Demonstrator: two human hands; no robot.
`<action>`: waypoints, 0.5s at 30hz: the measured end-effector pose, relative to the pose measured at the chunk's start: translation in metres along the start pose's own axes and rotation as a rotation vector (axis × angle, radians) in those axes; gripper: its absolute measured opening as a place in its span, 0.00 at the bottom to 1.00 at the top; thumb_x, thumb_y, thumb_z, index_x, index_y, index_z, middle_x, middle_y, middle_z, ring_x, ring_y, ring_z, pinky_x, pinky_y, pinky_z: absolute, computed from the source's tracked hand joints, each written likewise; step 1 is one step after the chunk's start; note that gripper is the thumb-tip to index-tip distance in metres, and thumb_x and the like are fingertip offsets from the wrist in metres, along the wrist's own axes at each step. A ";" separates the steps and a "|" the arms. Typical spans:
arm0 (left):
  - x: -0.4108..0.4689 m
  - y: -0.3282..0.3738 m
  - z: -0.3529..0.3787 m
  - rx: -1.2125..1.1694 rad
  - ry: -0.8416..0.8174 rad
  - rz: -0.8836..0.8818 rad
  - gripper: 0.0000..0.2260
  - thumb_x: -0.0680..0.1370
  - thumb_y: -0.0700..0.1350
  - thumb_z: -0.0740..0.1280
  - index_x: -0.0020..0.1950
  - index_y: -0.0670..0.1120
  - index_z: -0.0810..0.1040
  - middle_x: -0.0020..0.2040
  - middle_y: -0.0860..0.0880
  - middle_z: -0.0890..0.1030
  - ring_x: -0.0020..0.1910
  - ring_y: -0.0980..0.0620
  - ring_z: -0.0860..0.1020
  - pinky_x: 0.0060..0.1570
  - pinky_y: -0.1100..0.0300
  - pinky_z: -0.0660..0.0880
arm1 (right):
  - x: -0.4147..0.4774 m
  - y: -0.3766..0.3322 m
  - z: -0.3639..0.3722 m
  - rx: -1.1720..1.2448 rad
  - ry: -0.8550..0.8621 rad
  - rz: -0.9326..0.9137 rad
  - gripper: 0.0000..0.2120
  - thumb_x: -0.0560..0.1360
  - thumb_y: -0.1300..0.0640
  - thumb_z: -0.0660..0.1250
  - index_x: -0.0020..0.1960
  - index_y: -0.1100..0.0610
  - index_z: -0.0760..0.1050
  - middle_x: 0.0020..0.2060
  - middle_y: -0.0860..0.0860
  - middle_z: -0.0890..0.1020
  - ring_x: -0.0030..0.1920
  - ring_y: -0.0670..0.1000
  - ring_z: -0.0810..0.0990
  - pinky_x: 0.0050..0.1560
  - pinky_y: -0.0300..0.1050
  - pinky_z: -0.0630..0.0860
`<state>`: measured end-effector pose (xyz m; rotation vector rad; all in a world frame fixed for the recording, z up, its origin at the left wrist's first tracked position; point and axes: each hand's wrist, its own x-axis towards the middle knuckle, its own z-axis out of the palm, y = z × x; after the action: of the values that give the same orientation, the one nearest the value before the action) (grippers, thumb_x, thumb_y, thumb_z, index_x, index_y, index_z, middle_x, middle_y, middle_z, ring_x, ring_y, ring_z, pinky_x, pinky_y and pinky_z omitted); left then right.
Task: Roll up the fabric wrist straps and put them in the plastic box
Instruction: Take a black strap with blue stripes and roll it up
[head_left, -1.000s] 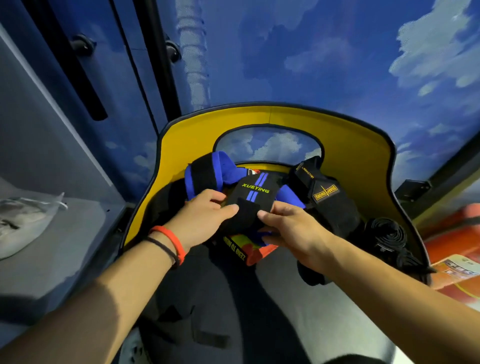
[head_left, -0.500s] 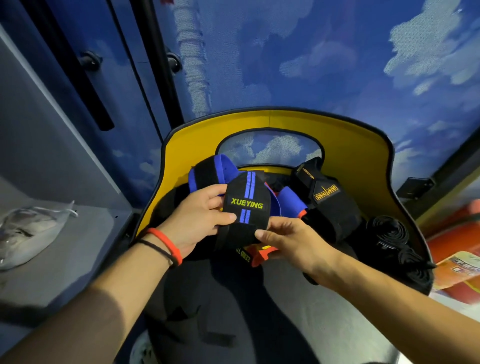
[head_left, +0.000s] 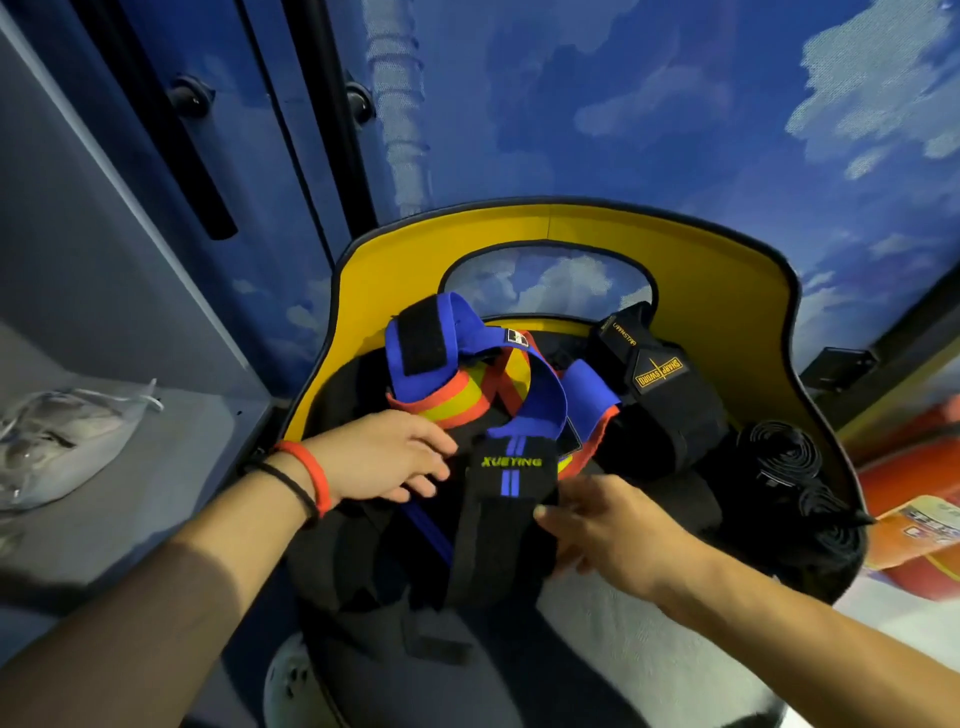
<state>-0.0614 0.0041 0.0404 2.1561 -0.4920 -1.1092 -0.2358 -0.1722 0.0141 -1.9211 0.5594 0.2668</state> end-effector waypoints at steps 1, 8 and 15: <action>0.000 -0.005 -0.003 0.036 0.013 -0.014 0.12 0.83 0.39 0.61 0.64 0.46 0.77 0.54 0.48 0.84 0.47 0.54 0.82 0.44 0.63 0.77 | -0.003 0.007 0.000 -0.052 -0.020 0.019 0.08 0.81 0.59 0.65 0.49 0.64 0.79 0.36 0.59 0.86 0.35 0.53 0.85 0.35 0.37 0.75; -0.004 -0.035 -0.021 0.134 0.055 -0.045 0.11 0.82 0.37 0.63 0.59 0.50 0.79 0.53 0.49 0.84 0.51 0.51 0.84 0.43 0.63 0.76 | -0.020 0.033 -0.009 -0.206 -0.116 0.147 0.07 0.81 0.64 0.64 0.49 0.61 0.81 0.24 0.51 0.80 0.27 0.47 0.81 0.29 0.35 0.72; -0.006 -0.046 -0.025 0.177 0.041 -0.029 0.11 0.81 0.38 0.65 0.58 0.52 0.79 0.53 0.49 0.85 0.52 0.50 0.84 0.43 0.61 0.77 | -0.023 0.048 -0.022 -0.262 -0.144 0.258 0.06 0.83 0.60 0.63 0.53 0.62 0.77 0.23 0.53 0.78 0.22 0.48 0.78 0.24 0.40 0.69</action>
<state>-0.0427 0.0498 0.0222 2.3401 -0.5606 -1.0699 -0.2811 -0.2015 -0.0053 -2.0589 0.7030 0.6670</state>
